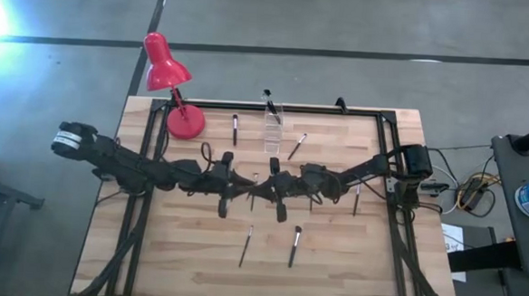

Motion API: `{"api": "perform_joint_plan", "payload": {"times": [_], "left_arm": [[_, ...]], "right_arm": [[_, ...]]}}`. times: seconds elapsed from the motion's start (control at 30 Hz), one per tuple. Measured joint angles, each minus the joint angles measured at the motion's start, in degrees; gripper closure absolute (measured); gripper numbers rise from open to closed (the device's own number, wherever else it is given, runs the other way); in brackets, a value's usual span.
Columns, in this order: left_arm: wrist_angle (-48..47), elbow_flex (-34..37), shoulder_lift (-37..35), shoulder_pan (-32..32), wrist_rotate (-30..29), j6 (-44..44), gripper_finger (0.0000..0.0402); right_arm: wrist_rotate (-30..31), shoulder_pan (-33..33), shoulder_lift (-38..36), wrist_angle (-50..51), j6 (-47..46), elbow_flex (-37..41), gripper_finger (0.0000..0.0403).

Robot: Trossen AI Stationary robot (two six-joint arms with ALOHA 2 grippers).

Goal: Put items in baskets/containers
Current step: Put the black eyeshadow brush into the transparent organizer

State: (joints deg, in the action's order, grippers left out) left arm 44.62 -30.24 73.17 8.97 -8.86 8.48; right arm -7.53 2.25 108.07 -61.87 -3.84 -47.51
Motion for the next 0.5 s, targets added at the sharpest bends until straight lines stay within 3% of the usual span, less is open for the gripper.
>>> {"api": "perform_joint_plan", "payload": {"times": [0.07,0.23,0.33,0.5], "left_arm": [[-0.74,-0.55,0.01,0.02,0.00,-0.74,0.0387],[-1.15,-1.49,0.04,0.02,-1.29,-3.09,0.0390],[-0.69,-2.19,0.09,-0.59,-3.78,-3.99,0.0395],[-1.94,-4.44,0.09,-3.32,-5.54,-4.63,0.0395]], "right_arm": [[-0.05,0.01,0.00,-0.10,0.00,0.00,0.0390],[0.00,0.03,-0.02,-0.51,-0.24,0.00,0.0384],[0.43,-0.06,-0.37,0.40,-1.77,0.02,0.0361],[2.83,-0.21,-3.90,10.64,-1.51,0.53,0.0303]]}}
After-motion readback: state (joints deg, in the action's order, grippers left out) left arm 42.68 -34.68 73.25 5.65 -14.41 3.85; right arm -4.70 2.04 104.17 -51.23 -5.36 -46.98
